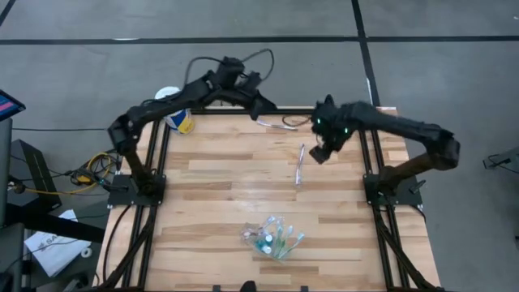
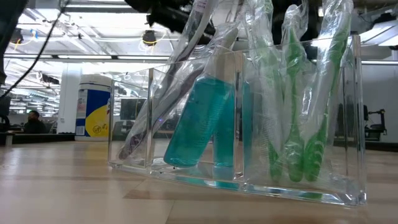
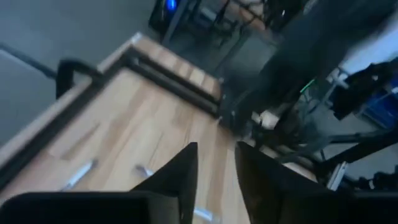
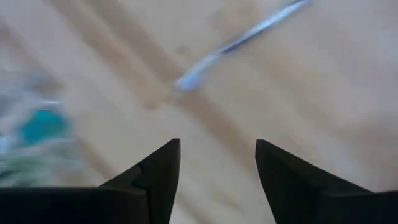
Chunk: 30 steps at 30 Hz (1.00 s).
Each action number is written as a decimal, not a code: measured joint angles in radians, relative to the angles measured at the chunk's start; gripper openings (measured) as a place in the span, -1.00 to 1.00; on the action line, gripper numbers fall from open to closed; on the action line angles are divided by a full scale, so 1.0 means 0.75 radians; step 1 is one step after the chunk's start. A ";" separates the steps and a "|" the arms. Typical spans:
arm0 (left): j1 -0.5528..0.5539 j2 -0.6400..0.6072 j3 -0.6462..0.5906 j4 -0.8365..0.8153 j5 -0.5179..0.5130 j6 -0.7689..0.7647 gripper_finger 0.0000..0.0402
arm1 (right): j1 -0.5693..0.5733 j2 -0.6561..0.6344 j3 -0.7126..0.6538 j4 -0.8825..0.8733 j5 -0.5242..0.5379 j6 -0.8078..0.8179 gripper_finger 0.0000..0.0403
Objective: Pick & Place toothbrushing station
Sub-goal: Put the purple toothbrush in the transparent organizer
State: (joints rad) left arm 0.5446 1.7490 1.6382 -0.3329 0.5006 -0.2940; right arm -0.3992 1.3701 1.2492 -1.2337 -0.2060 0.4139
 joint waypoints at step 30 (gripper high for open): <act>-0.030 -0.717 -0.805 -0.030 -0.203 -0.073 -0.35 | 0.250 0.235 -0.633 1.212 -0.208 1.038 0.03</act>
State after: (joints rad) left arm 0.5220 1.2112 1.0342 -0.3555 0.3482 -0.3485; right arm -0.2116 1.5467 0.7742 -0.3245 -0.3620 1.1920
